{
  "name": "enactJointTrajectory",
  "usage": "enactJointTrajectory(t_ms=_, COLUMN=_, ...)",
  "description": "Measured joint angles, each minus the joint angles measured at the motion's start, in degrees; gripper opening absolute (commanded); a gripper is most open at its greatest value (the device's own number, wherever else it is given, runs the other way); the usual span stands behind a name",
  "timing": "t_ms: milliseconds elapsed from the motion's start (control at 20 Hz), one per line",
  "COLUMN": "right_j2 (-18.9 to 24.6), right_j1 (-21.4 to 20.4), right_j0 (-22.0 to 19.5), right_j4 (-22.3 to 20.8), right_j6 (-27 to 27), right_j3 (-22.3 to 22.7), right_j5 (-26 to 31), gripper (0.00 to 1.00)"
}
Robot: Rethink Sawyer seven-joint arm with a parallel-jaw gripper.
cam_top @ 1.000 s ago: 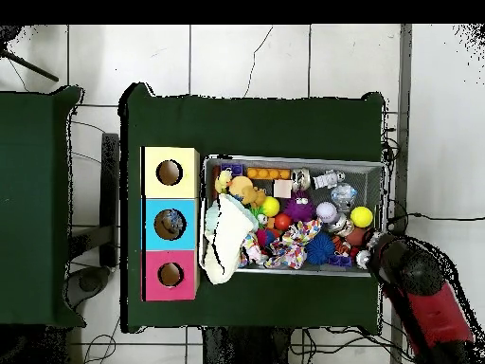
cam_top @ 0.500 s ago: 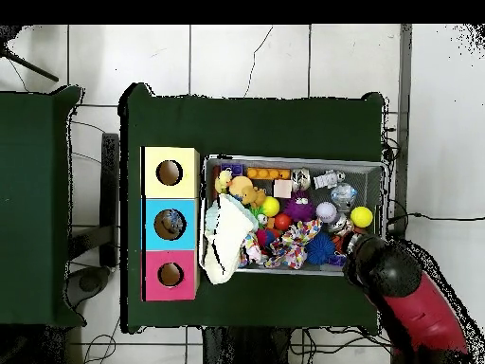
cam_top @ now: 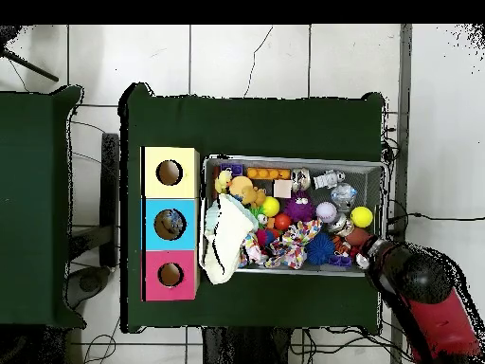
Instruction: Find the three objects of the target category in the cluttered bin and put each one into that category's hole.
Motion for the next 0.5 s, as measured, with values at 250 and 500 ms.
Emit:
enactJointTrajectory(t_ms=250, right_j2=2.86, right_j1=3.44, right_j0=-4.16, right_j4=0.01, right_j6=0.0, right_j3=-0.03, right_j5=-1.83, gripper=0.0)
enactJointTrajectory(t_ms=500, right_j2=6.31, right_j1=6.21, right_j0=-6.58, right_j4=0.02, right_j6=0.0, right_j3=-0.07, right_j5=-2.25, gripper=0.0)
